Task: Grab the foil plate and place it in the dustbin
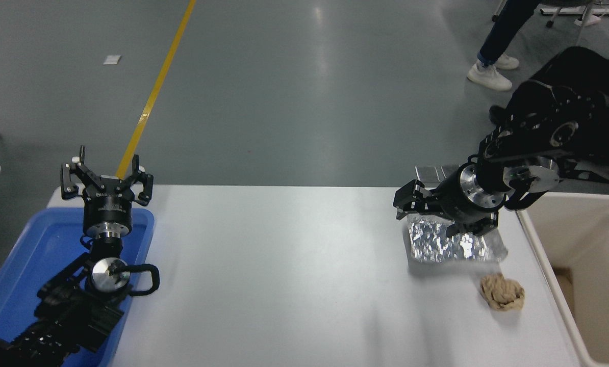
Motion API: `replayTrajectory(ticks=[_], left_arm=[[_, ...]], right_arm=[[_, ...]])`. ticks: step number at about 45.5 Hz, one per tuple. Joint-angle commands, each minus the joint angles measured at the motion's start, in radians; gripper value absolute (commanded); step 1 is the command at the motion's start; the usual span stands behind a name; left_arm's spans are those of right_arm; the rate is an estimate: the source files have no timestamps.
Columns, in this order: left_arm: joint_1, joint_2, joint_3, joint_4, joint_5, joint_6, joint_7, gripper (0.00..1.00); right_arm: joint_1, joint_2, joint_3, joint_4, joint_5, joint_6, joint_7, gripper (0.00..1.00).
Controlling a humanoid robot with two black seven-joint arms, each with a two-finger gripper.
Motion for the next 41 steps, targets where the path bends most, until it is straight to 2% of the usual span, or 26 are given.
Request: replayTrajectory(ticks=[1, 8, 29, 41], left_arm=[[0.000, 0.000, 0.000, 0.000, 0.000, 0.000, 0.000, 0.99], [0.002, 0.002, 0.000, 0.000, 0.000, 0.000, 0.000, 0.99], [0.002, 0.002, 0.000, 0.000, 0.000, 0.000, 0.000, 0.99], [0.002, 0.002, 0.000, 0.000, 0.000, 0.000, 0.000, 0.99]], right_arm=[[0.159, -0.018, -0.011, 0.034, -0.001, 0.158, 0.000, 1.00], [0.223, -0.074, -0.008, 0.038, -0.001, 0.158, 0.000, 1.00], [0.191, -0.122, -0.011, 0.037, -0.001, 0.158, 0.000, 1.00], [0.015, -0.248, 0.000, -0.026, -0.008, 0.158, 0.000, 1.00]])
